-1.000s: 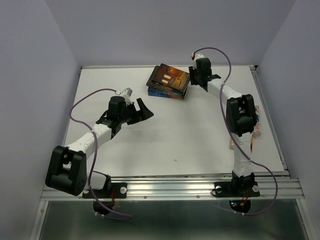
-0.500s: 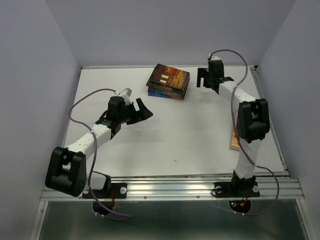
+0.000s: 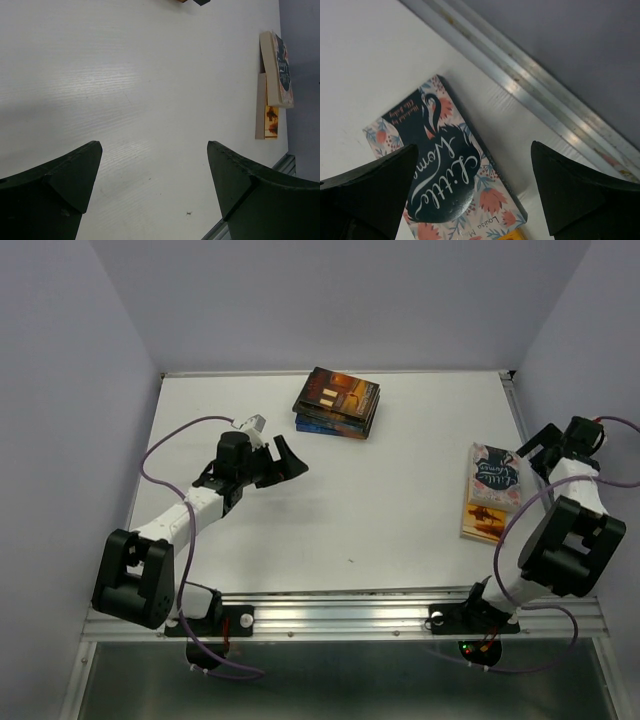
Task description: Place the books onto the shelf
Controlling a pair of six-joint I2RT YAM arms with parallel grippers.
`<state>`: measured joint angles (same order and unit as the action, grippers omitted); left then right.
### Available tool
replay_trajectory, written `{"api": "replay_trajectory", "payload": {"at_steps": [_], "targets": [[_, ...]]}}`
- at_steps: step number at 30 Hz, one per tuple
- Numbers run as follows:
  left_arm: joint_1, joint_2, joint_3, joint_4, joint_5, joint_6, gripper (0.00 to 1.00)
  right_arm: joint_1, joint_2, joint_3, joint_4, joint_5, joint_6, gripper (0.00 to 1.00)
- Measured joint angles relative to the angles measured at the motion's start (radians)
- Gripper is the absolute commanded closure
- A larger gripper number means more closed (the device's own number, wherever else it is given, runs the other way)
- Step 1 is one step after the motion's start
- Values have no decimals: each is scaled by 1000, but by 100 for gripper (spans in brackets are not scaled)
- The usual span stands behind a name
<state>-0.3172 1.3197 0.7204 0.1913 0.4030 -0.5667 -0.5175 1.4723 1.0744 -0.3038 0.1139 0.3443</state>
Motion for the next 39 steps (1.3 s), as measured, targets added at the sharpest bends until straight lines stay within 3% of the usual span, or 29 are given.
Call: {"api": "replay_trajectory", "payload": {"at_steps": [9,17,20,21,24,25,26,34,39], "targets": [[0,26,0,4,19,-2,1,-168,199,-27,-8,-454,-59,0],[0,29,15,10,43,-2,1,-170,276,-49,24,-658,-106,0],[0,29,15,11,48,-3,1,-172,294,-61,44,-725,-112,5],[0,29,15,12,49,-3,1,-172,297,-62,52,-737,-114,8],[0,29,15,17,56,-4,1,-177,311,-71,88,-801,-113,29],[0,29,15,21,59,-6,1,-177,321,-80,105,-830,-106,47],[0,29,15,28,64,-8,1,-177,327,-86,113,-846,-104,54],[0,14,-1,61,86,-17,1,-176,352,-111,153,-974,-35,96],[0,-5,-13,69,94,-18,1,-176,322,-148,206,-1015,3,99]]}}
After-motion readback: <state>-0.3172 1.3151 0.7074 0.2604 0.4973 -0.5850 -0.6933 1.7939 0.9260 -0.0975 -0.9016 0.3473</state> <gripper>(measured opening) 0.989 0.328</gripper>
